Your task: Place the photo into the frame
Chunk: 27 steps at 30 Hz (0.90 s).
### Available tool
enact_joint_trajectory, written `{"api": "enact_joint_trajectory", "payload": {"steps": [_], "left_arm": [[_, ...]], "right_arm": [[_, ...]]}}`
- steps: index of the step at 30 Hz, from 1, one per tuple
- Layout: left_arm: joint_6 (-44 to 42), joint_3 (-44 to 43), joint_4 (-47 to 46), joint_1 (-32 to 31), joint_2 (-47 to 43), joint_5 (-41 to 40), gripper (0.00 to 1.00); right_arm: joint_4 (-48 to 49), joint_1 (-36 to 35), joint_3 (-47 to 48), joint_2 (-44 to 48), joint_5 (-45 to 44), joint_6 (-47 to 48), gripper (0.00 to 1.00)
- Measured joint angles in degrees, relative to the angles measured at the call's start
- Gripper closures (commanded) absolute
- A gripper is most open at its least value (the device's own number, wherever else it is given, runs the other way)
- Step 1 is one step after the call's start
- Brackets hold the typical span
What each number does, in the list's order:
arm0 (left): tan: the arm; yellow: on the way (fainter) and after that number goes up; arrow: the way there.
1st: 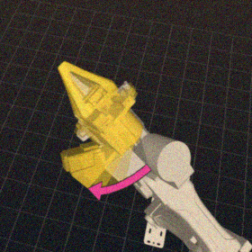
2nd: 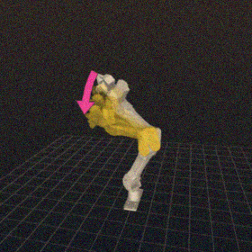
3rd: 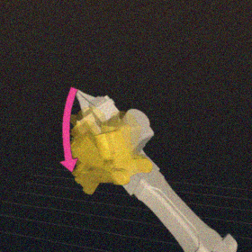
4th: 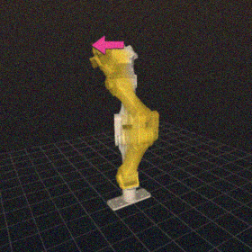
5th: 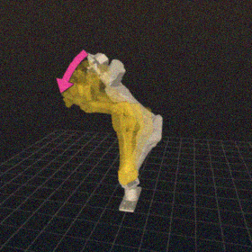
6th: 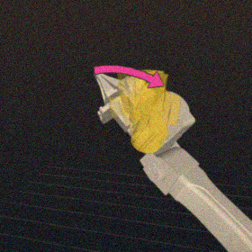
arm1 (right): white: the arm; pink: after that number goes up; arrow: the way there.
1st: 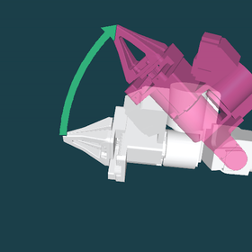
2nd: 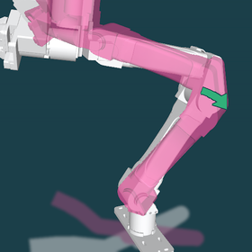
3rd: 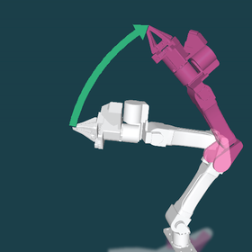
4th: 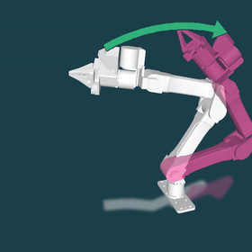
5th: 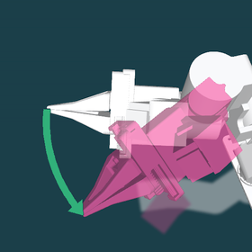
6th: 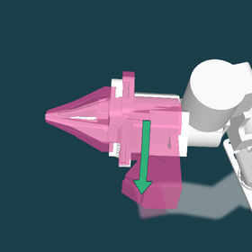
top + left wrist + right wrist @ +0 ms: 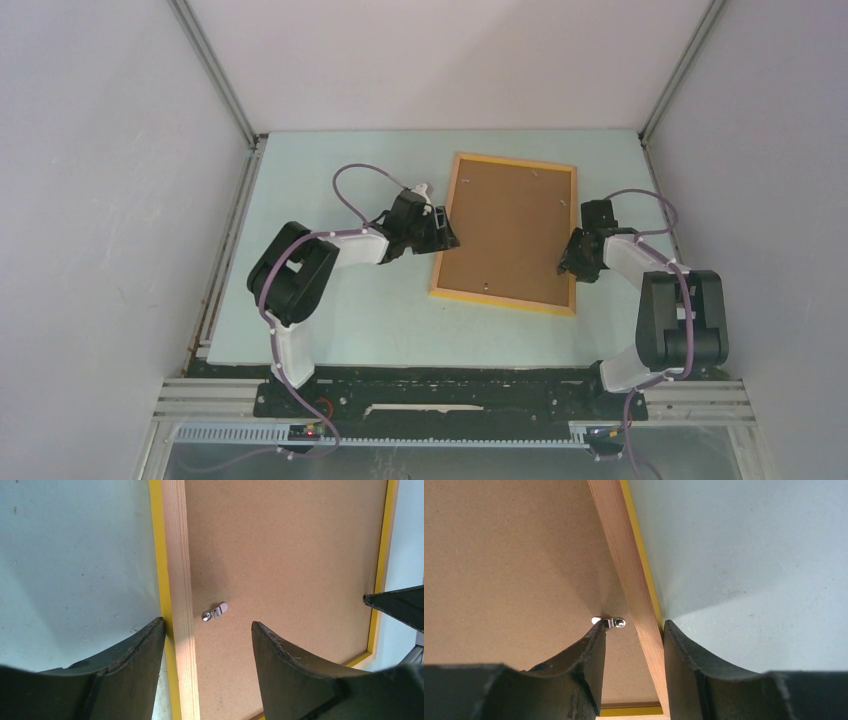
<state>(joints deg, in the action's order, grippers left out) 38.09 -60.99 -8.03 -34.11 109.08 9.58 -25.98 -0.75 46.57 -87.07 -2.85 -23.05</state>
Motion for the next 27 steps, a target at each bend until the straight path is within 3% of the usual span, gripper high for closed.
{"api": "enact_joint_trajectory", "payload": {"steps": [11,14,16,18,27], "left_arm": [[0.0,0.1,-0.3,0.1,0.0,0.3,0.35],[0.1,0.2,-0.4,0.2,0.0,0.3,0.35],[0.1,0.2,-0.4,0.2,0.0,0.3,0.35],[0.3,0.2,-0.4,0.2,0.0,0.3,0.35],[0.7,0.2,-0.5,0.2,0.0,1.2,0.36]], "right_arm": [[0.1,1.6,0.1,0.0,1.3,-1.5,0.6],[0.6,3.0,0.1,0.2,2.8,-2.0,0.51],[1.6,3.9,0.1,-0.1,4.0,-2.1,0.33],[1.8,4.6,0.1,-0.1,4.7,-2.5,0.26],[-0.4,2.9,1.9,-1.7,3.9,-3.4,0.24]]}}
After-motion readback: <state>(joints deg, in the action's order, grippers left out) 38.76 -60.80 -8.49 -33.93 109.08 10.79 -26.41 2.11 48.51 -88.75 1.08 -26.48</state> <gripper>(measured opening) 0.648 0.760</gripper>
